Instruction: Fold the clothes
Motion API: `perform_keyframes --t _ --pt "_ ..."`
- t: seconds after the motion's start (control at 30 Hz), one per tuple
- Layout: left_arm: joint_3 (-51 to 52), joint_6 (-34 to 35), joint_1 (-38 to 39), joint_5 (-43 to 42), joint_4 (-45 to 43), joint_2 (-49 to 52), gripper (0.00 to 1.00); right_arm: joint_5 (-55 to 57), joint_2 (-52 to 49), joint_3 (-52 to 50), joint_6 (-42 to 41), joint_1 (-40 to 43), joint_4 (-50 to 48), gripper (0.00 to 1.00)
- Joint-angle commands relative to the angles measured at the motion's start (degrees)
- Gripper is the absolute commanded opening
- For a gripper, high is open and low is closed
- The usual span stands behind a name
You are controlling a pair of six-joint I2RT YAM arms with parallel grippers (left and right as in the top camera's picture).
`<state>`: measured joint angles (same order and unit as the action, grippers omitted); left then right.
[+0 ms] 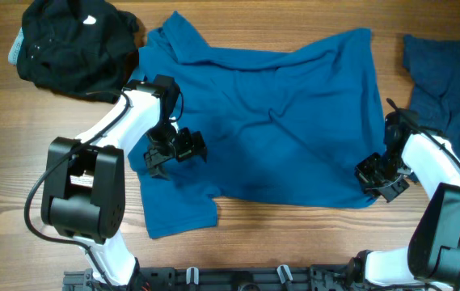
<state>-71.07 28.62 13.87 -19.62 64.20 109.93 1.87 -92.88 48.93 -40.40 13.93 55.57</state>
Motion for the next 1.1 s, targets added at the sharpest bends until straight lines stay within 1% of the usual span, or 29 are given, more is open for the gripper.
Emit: perform_keyframes --t 0.0,0.07,0.13,0.2,0.23,0.3,0.33,0.4,0.5,0.6,0.67,0.73,0.83,0.9,0.93,1.0,1.03,1.07 --pt "1.44 0.35 0.26 1.77 -4.63 -1.18 1.00 -0.74 0.66 4.09 3.10 0.33 2.34 0.11" --pt "1.44 0.37 0.22 2.32 -6.86 -1.18 1.00 -1.40 1.79 5.46 5.86 0.33 3.02 0.17" --pt "1.44 0.50 0.13 2.32 -9.73 -1.18 1.00 -4.61 3.30 7.26 10.78 0.33 4.02 0.27" --pt "1.44 2.27 0.13 2.32 -11.10 -1.18 1.00 -10.62 4.61 8.63 16.72 0.33 4.55 0.48" --pt "1.44 2.80 0.15 2.32 -11.23 -1.18 0.99 -12.57 5.01 8.90 18.32 0.33 4.57 0.65" --pt "1.46 3.41 0.15 2.29 -10.27 -1.18 0.96 -16.70 5.66 9.27 21.66 0.33 4.46 0.92" --pt "1.55 3.41 0.15 2.32 -9.40 -1.18 0.94 -18.36 5.84 9.27 22.93 0.33 4.28 0.99" --pt "2.10 3.43 0.15 2.29 -7.87 -1.18 0.91 -20.74 5.90 9.27 25.11 0.33 4.15 1.00" --pt "4.59 3.61 0.17 2.05 -7.21 -1.18 0.91 -21.29 5.90 9.27 25.29 0.33 3.98 1.00" --pt "9.11 4.59 0.15 1.01 -9.92 -1.18 0.79 -21.38 5.90 9.27 25.20 0.33 3.98 1.00" --pt "11.52 5.31 0.15 -1.42 -13.11 -1.18 0.75 -21.46 5.90 9.27 25.22 0.33 3.82 0.99" --pt "12.98 5.31 0.15 -2.97 -15.30 -1.18 0.69 -21.46 5.90 9.25 25.24 0.33 3.87 1.00" --pt "13.11 5.29 0.15 -3.08 -15.08 -1.18 0.52 -21.42 5.90 9.25 25.42 0.33 4.28 0.99" --pt "13.11 5.31 0.15 -3.08 -13.94 -1.18 0.34 -21.42 5.90 9.25 25.38 0.33 4.31 0.99" --pt "13.11 5.31 0.15 -3.10 -13.33 -1.18 0.27 -21.42 5.90 9.25 25.33 0.33 4.24 1.00" --pt "13.11 5.33 0.15 -3.08 -11.13 -1.18 0.10 -21.42 5.90 9.25 25.24 0.33 4.00 0.99" --pt "13.11 5.31 0.15 -3.06 -10.27 -1.18 0.04 -21.38 5.90 9.25 25.24 0.33 3.87 0.99" --pt "13.11 5.31 0.15 -2.95 -9.73 -1.18 0.04 -21.22 5.90 9.25 25.22 0.33 3.80 0.99"
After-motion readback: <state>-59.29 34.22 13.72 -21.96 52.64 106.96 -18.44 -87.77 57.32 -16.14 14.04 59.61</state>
